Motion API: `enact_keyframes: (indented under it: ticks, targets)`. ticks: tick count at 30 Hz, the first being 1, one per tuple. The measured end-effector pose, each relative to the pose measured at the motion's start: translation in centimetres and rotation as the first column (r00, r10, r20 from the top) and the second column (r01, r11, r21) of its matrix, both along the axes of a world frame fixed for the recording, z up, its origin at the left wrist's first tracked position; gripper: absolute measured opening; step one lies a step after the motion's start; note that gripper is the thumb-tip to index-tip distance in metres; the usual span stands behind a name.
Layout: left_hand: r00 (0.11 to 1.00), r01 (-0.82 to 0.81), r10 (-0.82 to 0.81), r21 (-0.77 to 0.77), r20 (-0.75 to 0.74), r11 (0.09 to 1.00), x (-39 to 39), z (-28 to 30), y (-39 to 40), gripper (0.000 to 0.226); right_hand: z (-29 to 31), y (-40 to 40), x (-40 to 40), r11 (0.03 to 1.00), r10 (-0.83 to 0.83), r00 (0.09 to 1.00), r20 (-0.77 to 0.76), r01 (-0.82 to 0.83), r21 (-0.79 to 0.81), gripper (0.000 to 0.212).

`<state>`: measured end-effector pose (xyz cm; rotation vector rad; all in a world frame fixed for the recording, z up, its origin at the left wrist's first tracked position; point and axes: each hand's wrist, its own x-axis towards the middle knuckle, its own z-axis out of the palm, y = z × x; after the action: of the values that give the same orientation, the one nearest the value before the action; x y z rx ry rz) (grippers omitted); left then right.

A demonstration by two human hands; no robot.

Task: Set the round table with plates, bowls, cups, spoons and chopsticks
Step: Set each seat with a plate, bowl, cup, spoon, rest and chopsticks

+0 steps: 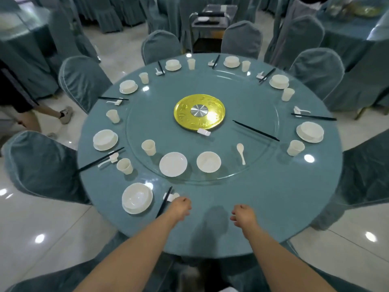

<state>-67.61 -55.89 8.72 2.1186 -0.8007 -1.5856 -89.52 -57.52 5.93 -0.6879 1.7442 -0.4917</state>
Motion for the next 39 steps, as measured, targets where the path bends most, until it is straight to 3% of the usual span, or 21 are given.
enact_keyframes:
  ticks: [4,7,9,13,24,34,39]
  targets:
    - [0.998,-0.058,0.059,-0.03,0.032,0.998,1.9,0.8,-4.4,0.019,0.6,-5.3,0.4,1.0,0.018,0.999,0.04,-0.018,-0.008,0.024]
    - [0.988,-0.128,0.13,-0.025,0.084,0.991,3.5,0.7,-7.1,0.014,1.0,-8.1,1.1,0.993,0.113,0.992,0.051,-0.114,0.013,0.015]
    - [0.984,-0.134,0.137,-0.036,0.117,0.99,4.5,0.5,-9.1,0.018,1.3,-9.4,1.8,0.999,0.042,0.996,0.075,-0.044,0.02,0.013]
    - [0.96,-0.082,0.088,-0.034,0.266,0.996,6.7,-0.2,-12.9,0.034,1.3,-11.8,2.6,1.0,0.002,0.995,0.102,-0.001,-0.002,0.021]
    - [0.875,0.024,-0.051,0.062,0.481,0.998,13.2,-3.4,-18.9,0.034,-0.8,-17.1,5.5,0.996,-0.065,0.998,-0.024,0.066,0.056,0.02]
    - [0.828,0.164,-0.226,0.162,0.514,0.973,16.5,-7.5,-20.8,0.031,-4.0,-17.9,7.9,0.998,-0.052,0.997,-0.053,0.054,0.036,0.019]
    - [0.83,0.119,-0.184,0.155,0.526,0.981,16.6,-7.4,-21.0,0.031,-4.2,-17.1,7.5,0.995,-0.099,0.992,-0.077,0.1,0.002,0.023]
